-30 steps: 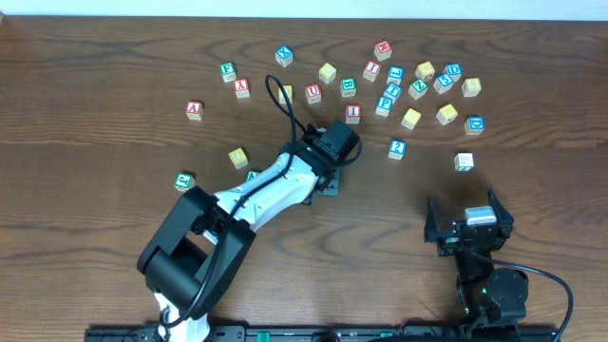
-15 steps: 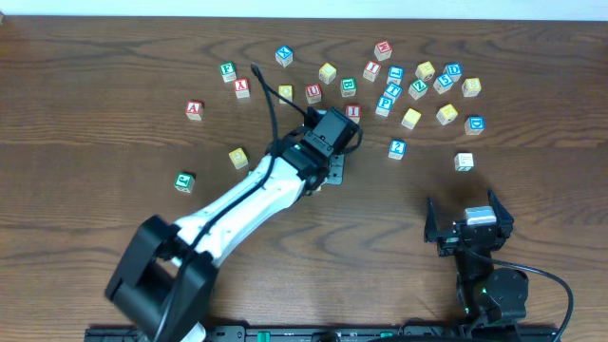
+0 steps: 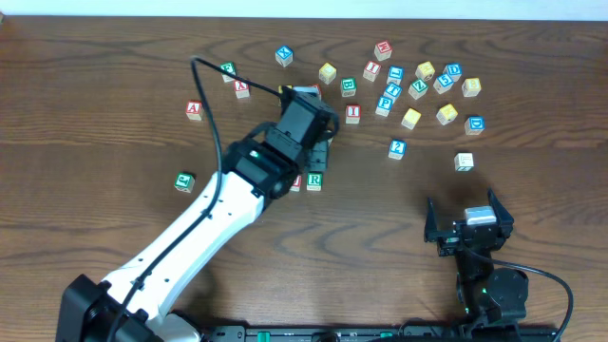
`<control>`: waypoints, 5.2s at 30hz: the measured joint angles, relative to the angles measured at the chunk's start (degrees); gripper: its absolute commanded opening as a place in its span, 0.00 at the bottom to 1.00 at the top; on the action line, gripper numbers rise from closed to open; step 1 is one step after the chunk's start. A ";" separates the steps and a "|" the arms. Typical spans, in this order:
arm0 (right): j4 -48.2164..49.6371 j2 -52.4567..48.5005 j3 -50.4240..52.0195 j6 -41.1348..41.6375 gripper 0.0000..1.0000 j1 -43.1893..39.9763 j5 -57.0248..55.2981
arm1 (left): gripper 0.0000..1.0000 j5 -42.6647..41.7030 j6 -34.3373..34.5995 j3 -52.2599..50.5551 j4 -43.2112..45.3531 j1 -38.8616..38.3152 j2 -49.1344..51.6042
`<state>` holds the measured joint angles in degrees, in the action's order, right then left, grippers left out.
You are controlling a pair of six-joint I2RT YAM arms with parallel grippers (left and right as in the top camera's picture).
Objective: Spell out NEURIPS
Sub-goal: 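Open the left gripper, release R, and pull the arm back left, then raise the right arm and move its gripper over the red I block, then lower the right gripper toward the red I block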
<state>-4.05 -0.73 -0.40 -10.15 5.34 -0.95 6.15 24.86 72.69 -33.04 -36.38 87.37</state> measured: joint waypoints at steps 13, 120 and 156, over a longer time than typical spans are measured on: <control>0.00 0.00 0.00 0.00 0.99 0.00 0.00 | 0.50 0.22 -4.90 0.02 -5.79 9.53 -0.52; -54.16 -115.10 -110.55 26.34 0.88 19.69 -10.25 | 0.95 -17.40 -33.70 0.46 -10.21 36.00 -5.29; -47.74 -128.23 -110.55 37.27 0.71 23.41 -16.92 | 0.95 -17.42 -33.70 0.46 -10.23 36.00 -5.29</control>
<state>-51.79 -128.97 -110.96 27.11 28.75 -17.87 -11.27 -8.84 73.14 -43.27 -0.38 82.08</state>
